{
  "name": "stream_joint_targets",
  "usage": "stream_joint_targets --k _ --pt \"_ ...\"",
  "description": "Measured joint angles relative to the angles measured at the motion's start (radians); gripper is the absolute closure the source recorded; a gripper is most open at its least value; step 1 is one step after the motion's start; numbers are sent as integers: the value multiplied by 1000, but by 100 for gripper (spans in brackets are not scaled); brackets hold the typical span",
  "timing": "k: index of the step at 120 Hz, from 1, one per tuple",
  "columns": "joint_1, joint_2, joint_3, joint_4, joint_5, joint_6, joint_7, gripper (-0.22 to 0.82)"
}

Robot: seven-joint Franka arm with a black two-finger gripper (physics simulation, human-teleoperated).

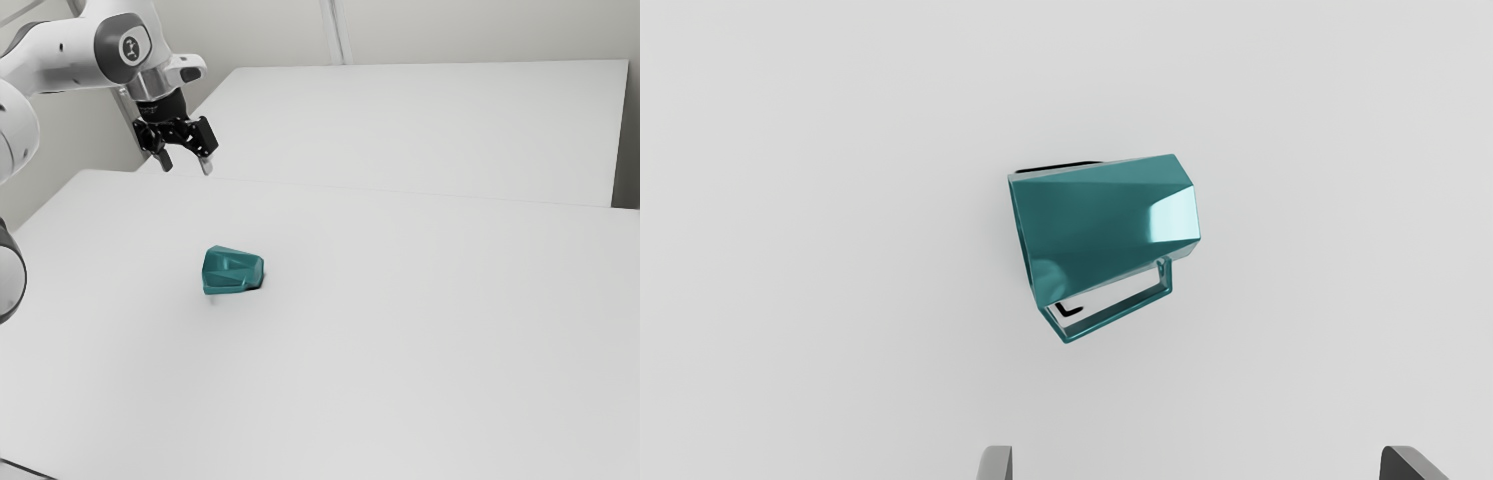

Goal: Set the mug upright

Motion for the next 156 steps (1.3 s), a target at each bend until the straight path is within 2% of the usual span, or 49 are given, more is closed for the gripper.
stream_joint_targets --k 61,85,105,129,156 --pt "19 -13 16 -20 -14 0 4 0" --pt "57 -13 136 -91 -242 2 111 0" --pt "76 -12 158 -203 -379 50 218 0" --pt "97 -9 184 -338 -519 170 341 0" --pt "141 69 202 -366 -711 228 514 0"
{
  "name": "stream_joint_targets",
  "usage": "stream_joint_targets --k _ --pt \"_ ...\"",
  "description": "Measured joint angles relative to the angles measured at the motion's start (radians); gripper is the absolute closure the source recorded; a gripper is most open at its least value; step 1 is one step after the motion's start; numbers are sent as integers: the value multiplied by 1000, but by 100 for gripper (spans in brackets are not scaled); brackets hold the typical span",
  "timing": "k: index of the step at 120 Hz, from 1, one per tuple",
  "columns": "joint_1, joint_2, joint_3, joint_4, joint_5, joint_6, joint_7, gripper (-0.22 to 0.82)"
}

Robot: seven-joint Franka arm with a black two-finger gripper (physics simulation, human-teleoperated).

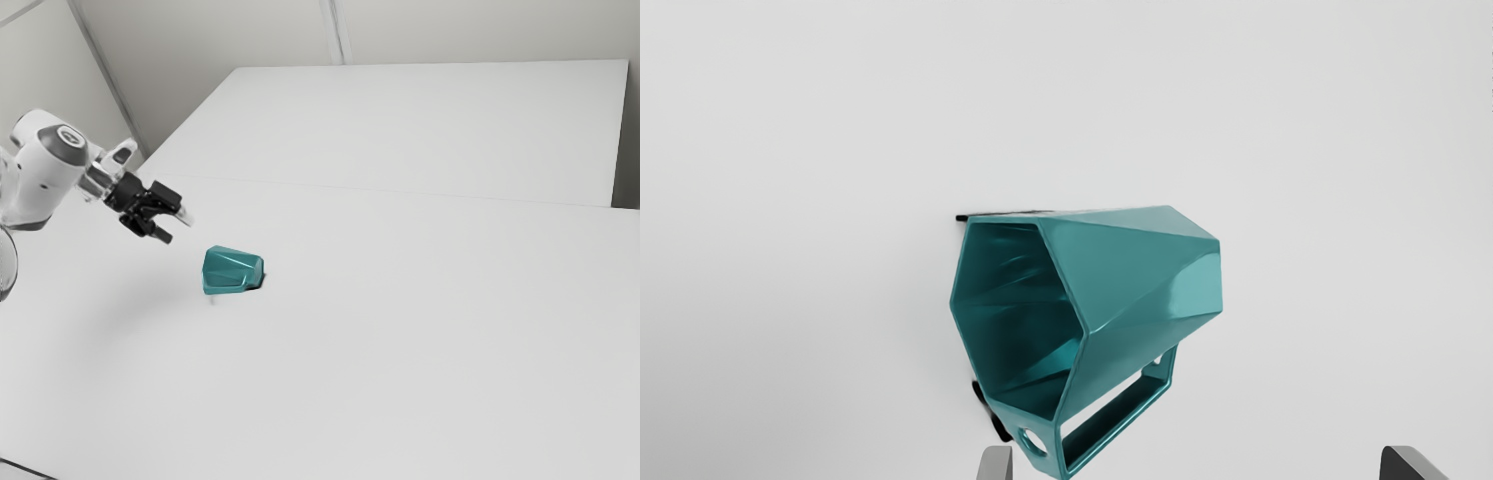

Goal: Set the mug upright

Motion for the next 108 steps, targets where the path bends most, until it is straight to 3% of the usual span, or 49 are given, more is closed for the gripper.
stream_joint_targets --k 34,94,101,108 --pt "14 121 -8 6 -142 16 156 0" --pt "15 158 -14 -25 -294 -69 296 0" --pt "15 159 -14 -26 -304 -79 306 4" --pt "15 159 -14 -25 -313 -87 314 16"
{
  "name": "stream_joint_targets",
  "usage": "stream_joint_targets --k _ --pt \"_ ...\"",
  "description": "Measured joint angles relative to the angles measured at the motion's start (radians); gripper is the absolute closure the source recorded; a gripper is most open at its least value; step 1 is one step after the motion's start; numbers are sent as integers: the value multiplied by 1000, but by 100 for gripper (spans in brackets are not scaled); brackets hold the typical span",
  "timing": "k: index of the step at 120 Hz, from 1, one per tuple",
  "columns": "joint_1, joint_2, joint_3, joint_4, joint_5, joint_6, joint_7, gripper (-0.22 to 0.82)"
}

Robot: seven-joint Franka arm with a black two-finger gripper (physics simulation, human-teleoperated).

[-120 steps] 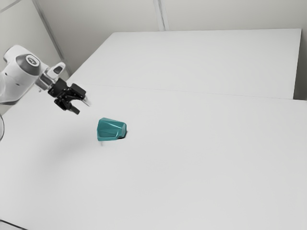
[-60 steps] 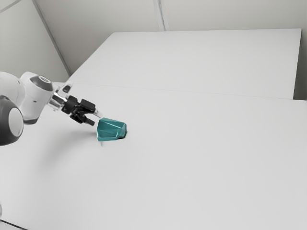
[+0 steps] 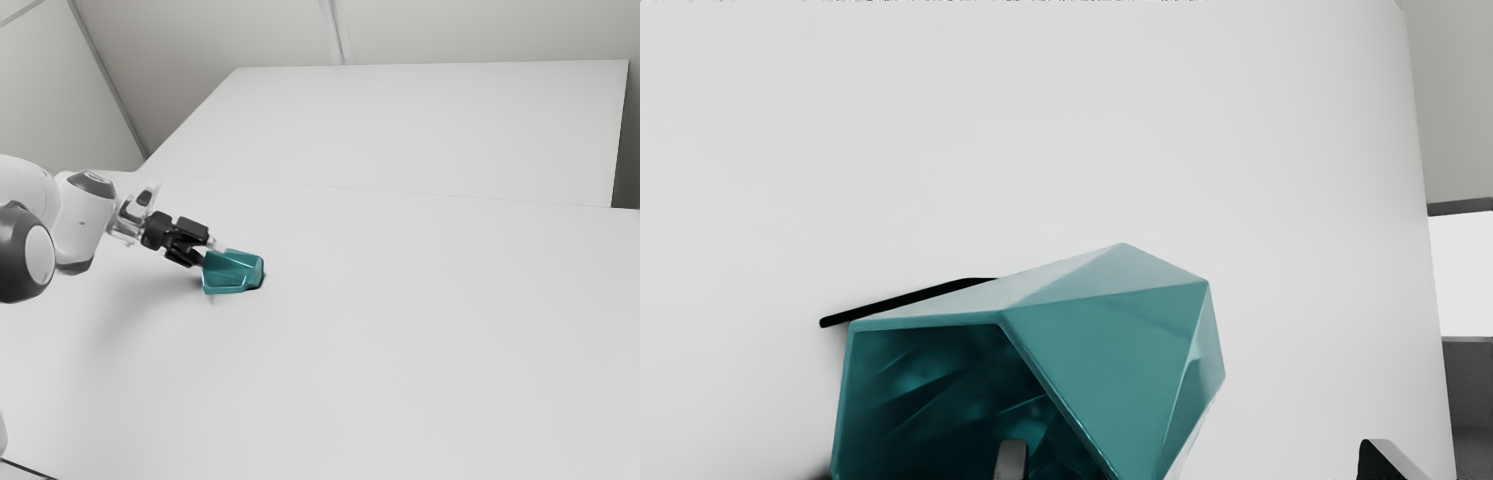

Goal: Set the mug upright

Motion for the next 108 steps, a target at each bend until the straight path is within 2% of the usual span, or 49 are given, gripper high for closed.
stream_joint_targets --k 19,37,55,87,108 --pt "0 -1 0 3 -11 -20 22 50" --pt "-3 -7 -1 6 -14 -32 40 67" --pt "-8 -18 -1 8 -19 -37 56 74" --pt "-19 -91 1 6 -4 -48 78 76" --pt "-78 -218 -15 15 264 15 32 77"
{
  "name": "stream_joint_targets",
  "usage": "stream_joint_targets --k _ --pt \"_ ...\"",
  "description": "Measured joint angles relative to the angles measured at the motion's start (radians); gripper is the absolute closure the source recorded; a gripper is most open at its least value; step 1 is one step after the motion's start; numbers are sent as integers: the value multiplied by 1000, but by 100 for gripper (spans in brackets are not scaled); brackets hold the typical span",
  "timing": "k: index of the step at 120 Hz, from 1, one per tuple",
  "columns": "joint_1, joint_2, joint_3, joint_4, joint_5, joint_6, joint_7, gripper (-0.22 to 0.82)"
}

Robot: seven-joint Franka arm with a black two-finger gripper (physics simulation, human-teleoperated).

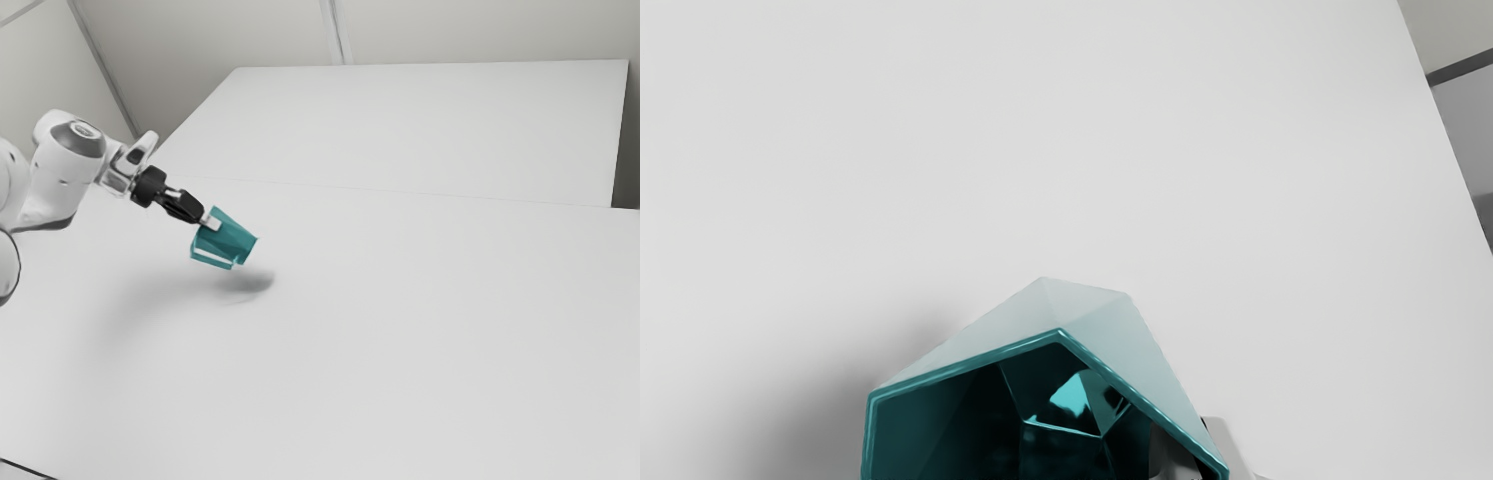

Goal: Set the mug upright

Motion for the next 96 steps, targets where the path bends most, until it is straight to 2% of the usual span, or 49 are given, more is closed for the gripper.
stream_joint_targets --k 9,21,45,68,96 --pt "-30 -39 -20 14 168 39 -49 77" --pt "-56 -65 -79 38 390 92 -133 78" --pt "-116 -71 -119 9 650 225 -310 78" --pt "-132 -89 -141 -113 744 351 -467 79" --pt "-132 -98 -163 -187 787 412 -602 78"
